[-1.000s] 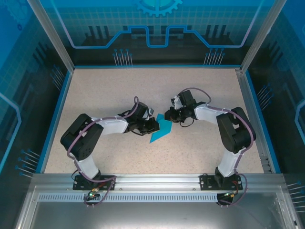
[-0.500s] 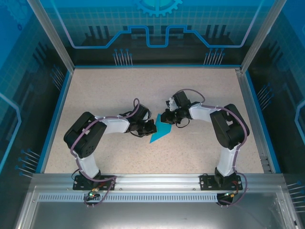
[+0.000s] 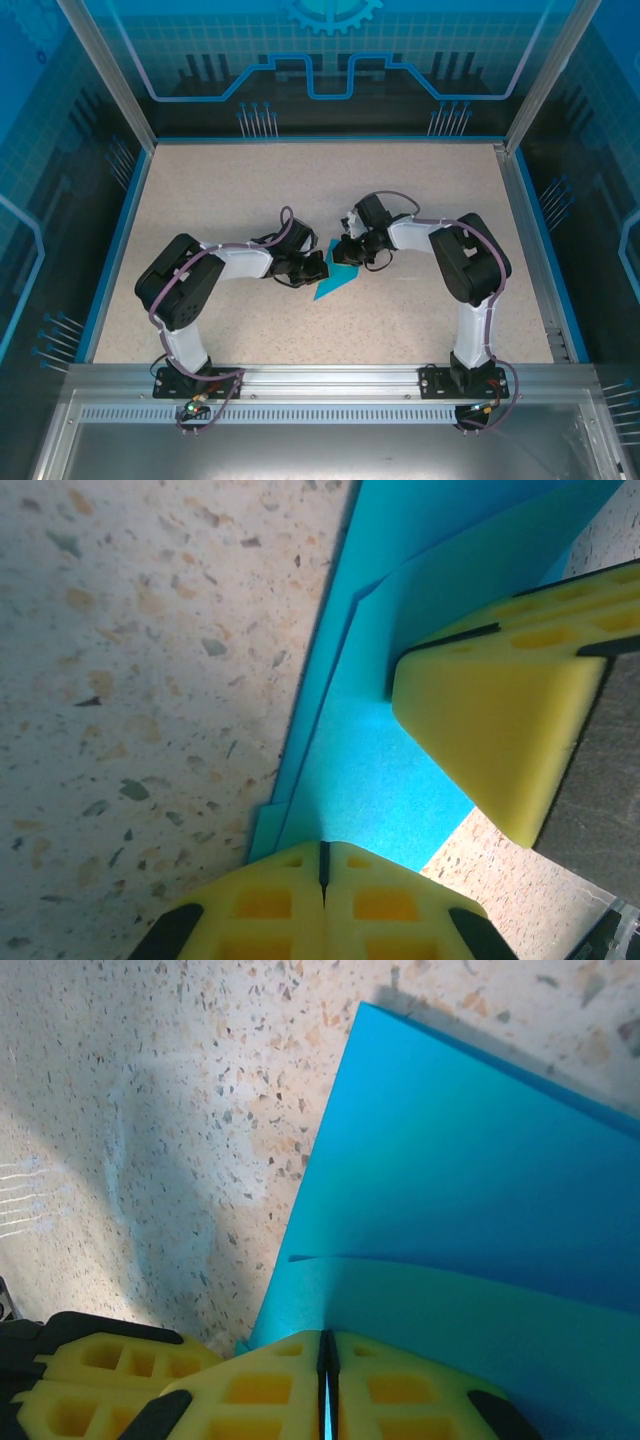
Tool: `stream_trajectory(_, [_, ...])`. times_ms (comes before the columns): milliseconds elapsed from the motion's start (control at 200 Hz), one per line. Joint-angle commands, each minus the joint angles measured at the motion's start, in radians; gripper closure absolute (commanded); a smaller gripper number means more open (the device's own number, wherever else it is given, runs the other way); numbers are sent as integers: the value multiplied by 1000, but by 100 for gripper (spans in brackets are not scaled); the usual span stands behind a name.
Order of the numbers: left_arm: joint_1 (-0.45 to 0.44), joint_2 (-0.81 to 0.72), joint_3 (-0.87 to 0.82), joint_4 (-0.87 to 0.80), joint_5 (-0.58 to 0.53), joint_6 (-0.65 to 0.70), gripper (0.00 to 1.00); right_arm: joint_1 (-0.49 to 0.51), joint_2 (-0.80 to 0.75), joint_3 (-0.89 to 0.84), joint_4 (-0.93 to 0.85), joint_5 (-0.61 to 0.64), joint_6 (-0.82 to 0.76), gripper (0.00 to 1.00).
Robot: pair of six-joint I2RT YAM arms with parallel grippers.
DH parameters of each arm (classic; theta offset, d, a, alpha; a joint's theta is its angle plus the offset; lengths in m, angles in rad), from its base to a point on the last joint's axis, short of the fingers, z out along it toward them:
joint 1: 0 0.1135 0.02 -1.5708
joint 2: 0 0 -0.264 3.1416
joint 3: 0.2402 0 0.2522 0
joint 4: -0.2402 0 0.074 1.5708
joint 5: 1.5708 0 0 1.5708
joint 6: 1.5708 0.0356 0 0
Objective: Fold a paper plane with a square sheet of paper (pick it up from the middle)
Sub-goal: Fourth fold the wing at the center of the table.
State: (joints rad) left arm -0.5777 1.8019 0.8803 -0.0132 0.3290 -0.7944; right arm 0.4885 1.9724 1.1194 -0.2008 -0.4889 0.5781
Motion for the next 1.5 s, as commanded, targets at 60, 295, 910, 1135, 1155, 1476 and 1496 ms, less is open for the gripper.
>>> stream_trajectory(60, [3,39,8,-98,-39,-14,100,12,-21,-14,23,-71,-42,88])
stream_trajectory(295, [3,39,16,-135,-51,-9,100,14,26,-16,-18,-24,-35,90])
stream_trajectory(910, [4,44,-14,-194,-50,13,100,-231,81,72,16,93,-11,91])
stream_trajectory(1135, [3,40,-7,-189,-45,14,100,-215,-70,62,5,85,-19,91])
stream_trajectory(1155, [5,39,-7,-188,-46,14,100,-204,-89,53,7,77,-19,91])
stream_trajectory(1476, [4,42,-1,-183,-42,17,100,-15,-134,-88,46,32,48,92])
stream_trajectory(1496, [4,40,0,-181,-41,18,100,-10,-125,-90,50,26,50,92])
